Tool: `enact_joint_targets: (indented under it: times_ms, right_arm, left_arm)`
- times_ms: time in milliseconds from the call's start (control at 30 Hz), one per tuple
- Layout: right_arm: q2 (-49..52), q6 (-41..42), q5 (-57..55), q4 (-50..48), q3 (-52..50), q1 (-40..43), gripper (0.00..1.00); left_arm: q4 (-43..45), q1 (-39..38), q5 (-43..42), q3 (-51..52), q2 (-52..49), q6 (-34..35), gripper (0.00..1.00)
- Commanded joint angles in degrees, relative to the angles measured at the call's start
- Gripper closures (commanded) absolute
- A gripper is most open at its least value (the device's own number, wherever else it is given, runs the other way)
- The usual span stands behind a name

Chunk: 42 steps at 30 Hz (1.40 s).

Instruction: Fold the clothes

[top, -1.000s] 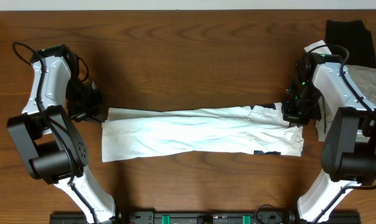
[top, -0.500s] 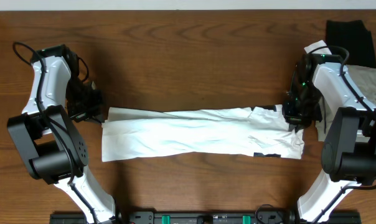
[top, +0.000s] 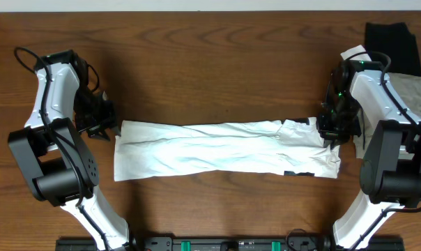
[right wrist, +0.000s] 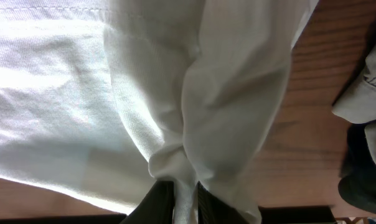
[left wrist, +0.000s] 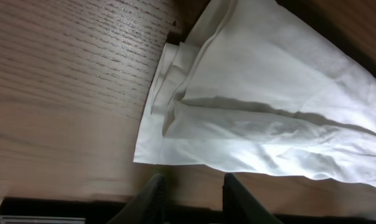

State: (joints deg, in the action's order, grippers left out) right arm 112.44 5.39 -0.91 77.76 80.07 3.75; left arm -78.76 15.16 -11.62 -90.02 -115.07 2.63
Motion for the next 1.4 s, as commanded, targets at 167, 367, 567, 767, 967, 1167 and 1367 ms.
enact_joint_targets:
  times_ms: [167, 367, 567, 767, 967, 1167, 1367]
  right_arm:
    - [-1.55, -0.28, -0.57, -0.79, -0.33, 0.37, 0.88]
    - [-1.55, -0.31, 1.92, -1.64, -0.33, 0.35, 0.96]
    - [-1.55, -0.31, 2.97, 0.48, -0.33, -0.11, 0.97]
    - [-1.55, -0.31, 2.84, 5.14, -0.39, -1.05, 0.90]
    - [-1.55, -0.31, 2.43, 4.76, -1.97, -1.05, 0.78]
    - [-1.55, 0.48, -0.52, 1.20, -8.52, -0.83, 0.77]
    - [-1.55, 1.42, 0.81, -3.04, -12.41, -0.81, 0.86]
  left_arm:
    - [3.52, -0.44, -3.48, 0.04, 3.76, -0.68, 0.79]
    - [6.69, -3.43, -7.30, 0.04, 12.02, -0.94, 0.79]
    - [7.10, -9.77, -7.13, 0.13, 14.67, -1.38, 0.79]
    - [7.06, -13.22, -6.75, 1.51, 13.86, -1.60, 0.79]
    - [6.64, -13.53, -6.78, 2.86, 13.84, -1.57, 0.79]
    - [6.67, -13.55, -6.80, 5.29, 13.86, -1.57, 0.79]
    - [7.15, -13.53, -6.78, 5.81, 13.86, -1.79, 0.79]
